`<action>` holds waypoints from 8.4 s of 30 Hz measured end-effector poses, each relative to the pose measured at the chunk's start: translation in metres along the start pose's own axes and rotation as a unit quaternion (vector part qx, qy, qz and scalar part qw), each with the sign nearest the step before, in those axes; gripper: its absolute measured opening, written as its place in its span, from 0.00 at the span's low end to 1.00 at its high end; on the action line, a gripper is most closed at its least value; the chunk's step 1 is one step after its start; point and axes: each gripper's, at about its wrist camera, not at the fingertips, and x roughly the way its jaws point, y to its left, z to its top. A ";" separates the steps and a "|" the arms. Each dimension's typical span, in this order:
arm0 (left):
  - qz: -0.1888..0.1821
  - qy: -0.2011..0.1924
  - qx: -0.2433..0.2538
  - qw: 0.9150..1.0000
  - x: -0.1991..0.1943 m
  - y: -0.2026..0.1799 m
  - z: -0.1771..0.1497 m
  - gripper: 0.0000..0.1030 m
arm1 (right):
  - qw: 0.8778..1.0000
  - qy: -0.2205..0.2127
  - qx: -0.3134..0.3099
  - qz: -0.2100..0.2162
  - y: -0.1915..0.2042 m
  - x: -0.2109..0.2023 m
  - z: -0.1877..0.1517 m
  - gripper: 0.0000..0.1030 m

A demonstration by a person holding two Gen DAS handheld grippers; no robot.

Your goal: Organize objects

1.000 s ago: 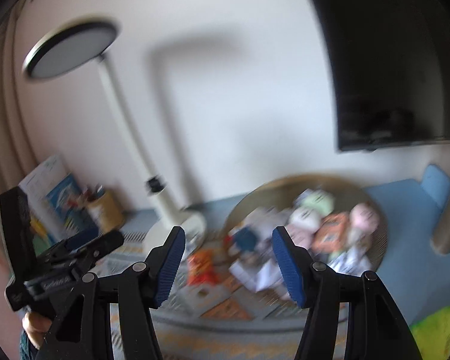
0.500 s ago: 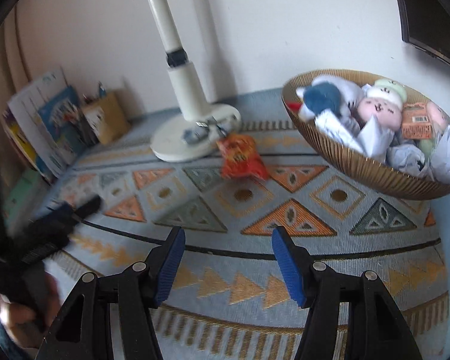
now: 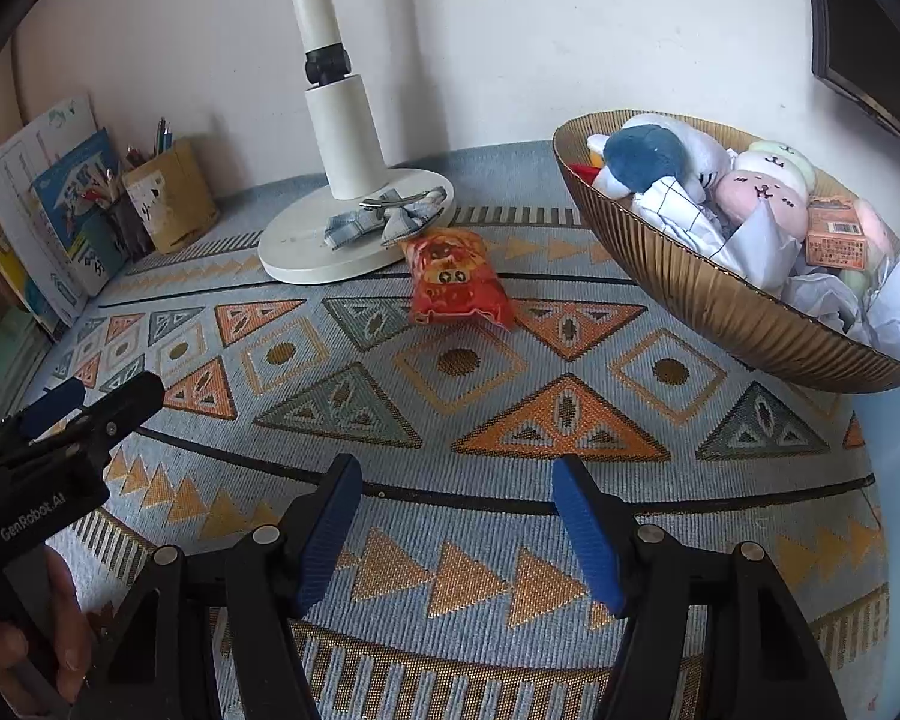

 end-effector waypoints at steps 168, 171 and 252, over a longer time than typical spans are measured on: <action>0.060 0.103 0.003 0.993 -0.027 0.051 -0.056 1.00 | 0.999 0.008 -0.011 -0.051 0.042 -0.034 -0.055 0.60; 0.049 0.110 -0.027 0.992 -0.017 0.059 -0.056 1.00 | 0.998 0.022 -0.010 -0.059 0.041 -0.030 -0.057 0.62; 0.038 0.104 -0.014 0.994 -0.006 0.061 -0.060 1.00 | 0.995 0.031 0.015 -0.091 0.044 -0.026 -0.066 1.00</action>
